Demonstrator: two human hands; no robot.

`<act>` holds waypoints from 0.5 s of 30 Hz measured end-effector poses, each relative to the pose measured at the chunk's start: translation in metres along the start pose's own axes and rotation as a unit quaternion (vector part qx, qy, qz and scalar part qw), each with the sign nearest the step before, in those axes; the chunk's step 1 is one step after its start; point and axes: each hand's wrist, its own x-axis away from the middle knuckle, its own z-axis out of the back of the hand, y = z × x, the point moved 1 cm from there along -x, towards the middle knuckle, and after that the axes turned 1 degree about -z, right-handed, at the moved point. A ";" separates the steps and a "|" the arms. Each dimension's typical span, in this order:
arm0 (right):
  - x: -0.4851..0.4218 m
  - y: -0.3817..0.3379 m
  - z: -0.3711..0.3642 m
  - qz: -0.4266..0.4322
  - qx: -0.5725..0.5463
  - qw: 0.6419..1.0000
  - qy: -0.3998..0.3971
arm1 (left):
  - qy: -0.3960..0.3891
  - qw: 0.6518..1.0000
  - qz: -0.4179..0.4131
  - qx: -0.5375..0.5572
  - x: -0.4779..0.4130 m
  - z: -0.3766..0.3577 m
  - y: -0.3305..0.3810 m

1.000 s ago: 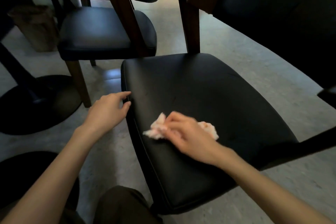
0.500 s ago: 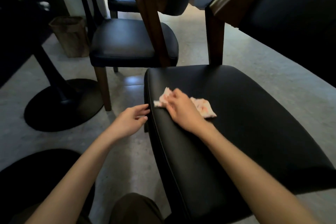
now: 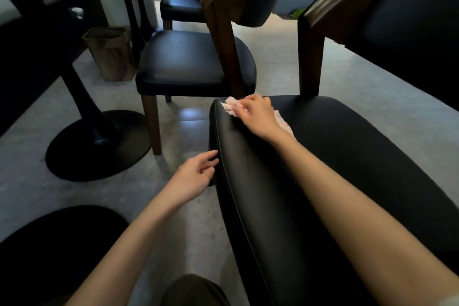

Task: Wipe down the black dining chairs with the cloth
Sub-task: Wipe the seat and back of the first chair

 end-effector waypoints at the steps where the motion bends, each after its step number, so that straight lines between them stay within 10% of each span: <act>1: -0.002 -0.003 -0.009 0.002 0.033 0.999 -0.019 | 0.001 1.000 0.000 -0.002 0.000 0.000 -0.002; 15: 0.126 -0.014 0.034 0.183 -0.091 0.973 -0.110 | 0.008 0.997 0.009 -0.074 -0.012 0.015 0.000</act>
